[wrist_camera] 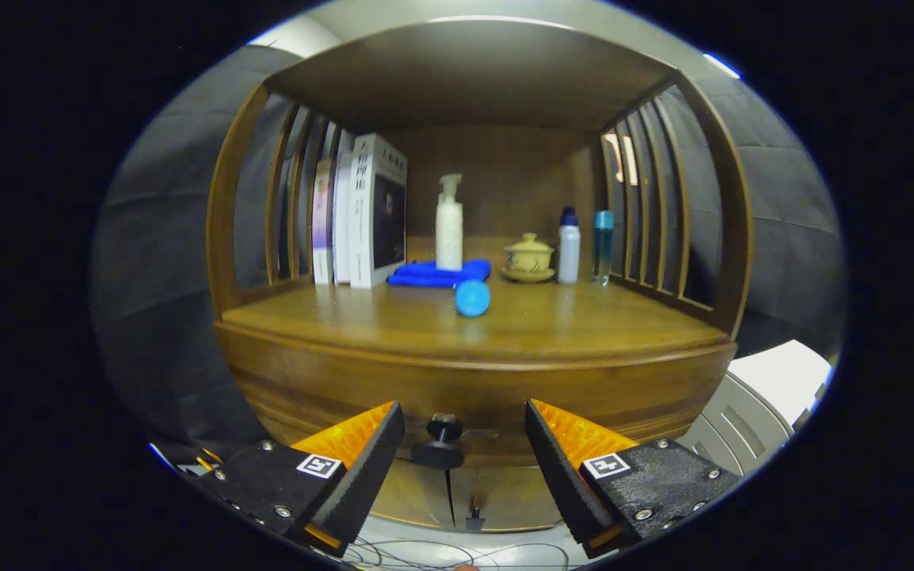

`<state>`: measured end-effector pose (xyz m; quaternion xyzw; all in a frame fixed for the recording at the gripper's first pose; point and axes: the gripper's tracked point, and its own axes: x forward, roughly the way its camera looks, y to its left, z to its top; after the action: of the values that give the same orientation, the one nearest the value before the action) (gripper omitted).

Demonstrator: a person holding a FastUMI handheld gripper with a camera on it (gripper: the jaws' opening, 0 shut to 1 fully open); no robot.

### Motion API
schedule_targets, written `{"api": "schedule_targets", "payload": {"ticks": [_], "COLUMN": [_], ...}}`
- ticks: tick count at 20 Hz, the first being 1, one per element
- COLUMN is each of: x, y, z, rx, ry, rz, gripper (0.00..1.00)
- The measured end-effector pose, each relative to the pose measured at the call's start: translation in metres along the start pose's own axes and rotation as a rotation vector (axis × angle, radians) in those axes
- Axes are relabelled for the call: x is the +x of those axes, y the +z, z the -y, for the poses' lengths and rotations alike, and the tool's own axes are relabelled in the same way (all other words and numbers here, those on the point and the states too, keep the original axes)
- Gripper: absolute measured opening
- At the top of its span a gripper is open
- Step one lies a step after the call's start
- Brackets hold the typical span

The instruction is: Pull open the drawer, take out the items inside it, and place them on the countertop above the cabinet.

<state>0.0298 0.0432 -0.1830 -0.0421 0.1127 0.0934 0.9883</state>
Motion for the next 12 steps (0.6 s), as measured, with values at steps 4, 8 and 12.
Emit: {"api": "schedule_targets", "payload": {"ticks": [4, 8, 12], "x": [-0.035, -0.064, -0.089], "y": [0.114, 0.184, 0.203], "z": [0.034, 0.069, 0.052], "rx": [0.102, 0.029, -0.124], "ry": [-0.018, -0.095, -0.122], "rz": [0.161, 0.226, 0.212], "gripper": [0.95, 0.94, 0.94]}}
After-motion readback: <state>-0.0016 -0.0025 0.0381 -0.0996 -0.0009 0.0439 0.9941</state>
